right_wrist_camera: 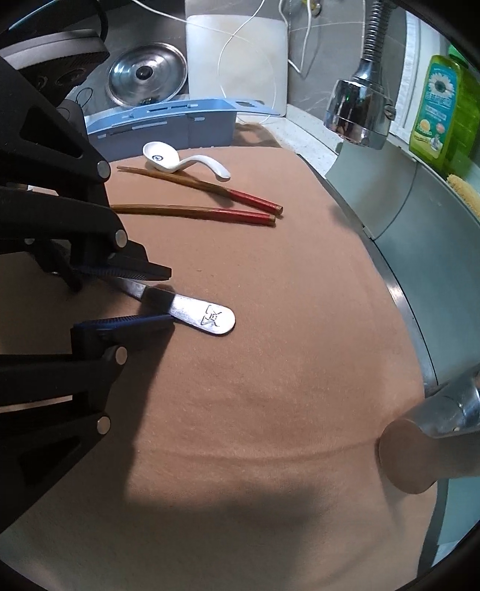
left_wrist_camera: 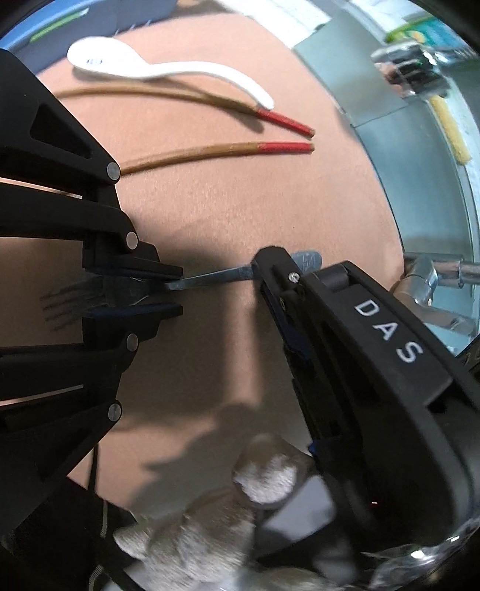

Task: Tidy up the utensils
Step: 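Grasp the metal fork with the left tool while the right tool closes on its handle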

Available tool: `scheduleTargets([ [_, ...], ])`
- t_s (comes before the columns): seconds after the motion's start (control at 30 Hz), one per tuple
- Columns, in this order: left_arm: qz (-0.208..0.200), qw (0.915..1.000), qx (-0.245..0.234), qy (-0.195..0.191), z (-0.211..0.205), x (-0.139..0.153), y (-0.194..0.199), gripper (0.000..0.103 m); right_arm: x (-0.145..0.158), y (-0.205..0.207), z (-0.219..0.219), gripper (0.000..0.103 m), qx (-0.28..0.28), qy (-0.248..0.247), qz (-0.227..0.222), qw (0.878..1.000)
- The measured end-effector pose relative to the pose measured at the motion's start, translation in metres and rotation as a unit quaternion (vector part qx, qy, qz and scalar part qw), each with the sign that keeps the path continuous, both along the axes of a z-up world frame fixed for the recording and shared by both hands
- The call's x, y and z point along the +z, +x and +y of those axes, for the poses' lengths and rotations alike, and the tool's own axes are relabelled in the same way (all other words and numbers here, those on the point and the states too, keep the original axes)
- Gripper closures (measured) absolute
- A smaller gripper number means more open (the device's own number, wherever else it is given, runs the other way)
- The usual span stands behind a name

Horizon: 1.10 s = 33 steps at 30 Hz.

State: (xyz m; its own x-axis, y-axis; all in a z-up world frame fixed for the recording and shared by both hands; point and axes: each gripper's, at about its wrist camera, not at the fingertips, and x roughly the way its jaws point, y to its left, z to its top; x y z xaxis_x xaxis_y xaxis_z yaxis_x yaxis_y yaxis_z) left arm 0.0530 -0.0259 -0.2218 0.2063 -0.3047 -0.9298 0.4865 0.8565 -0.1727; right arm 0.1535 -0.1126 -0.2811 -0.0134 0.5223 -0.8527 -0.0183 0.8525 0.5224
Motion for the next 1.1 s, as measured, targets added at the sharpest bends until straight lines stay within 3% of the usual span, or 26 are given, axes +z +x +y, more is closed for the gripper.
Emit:
scheduleTargets([
  [0.17,-0.008,1.0,0.003,0.005,-0.003,0.002,-0.01,0.091,0.007,-0.001,0.018,0.086,0.048,-0.048,-0.036,0.997],
  [0.37,0.001,0.9994,0.034,-0.001,0.006,0.009,-0.034,0.069,0.004,-0.001,0.012,0.086,0.048,-0.028,-0.003,0.998],
  [0.5,0.001,0.9991,0.041,0.013,0.007,0.008,-0.055,0.068,0.0,-0.012,0.017,0.086,0.069,-0.009,0.023,0.997],
  [0.73,0.005,0.9984,0.055,0.007,0.003,0.01,-0.063,0.065,0.0,-0.019,0.023,0.086,0.079,-0.007,0.028,0.996],
  [1.03,0.002,0.9984,0.053,0.019,-0.007,0.007,-0.049,0.063,0.0,-0.022,0.028,0.087,0.085,-0.018,0.022,0.996],
  [1.1,-0.001,0.9984,0.051,0.022,-0.008,0.007,-0.05,0.066,-0.001,-0.021,0.028,0.091,0.083,-0.02,0.022,0.996],
])
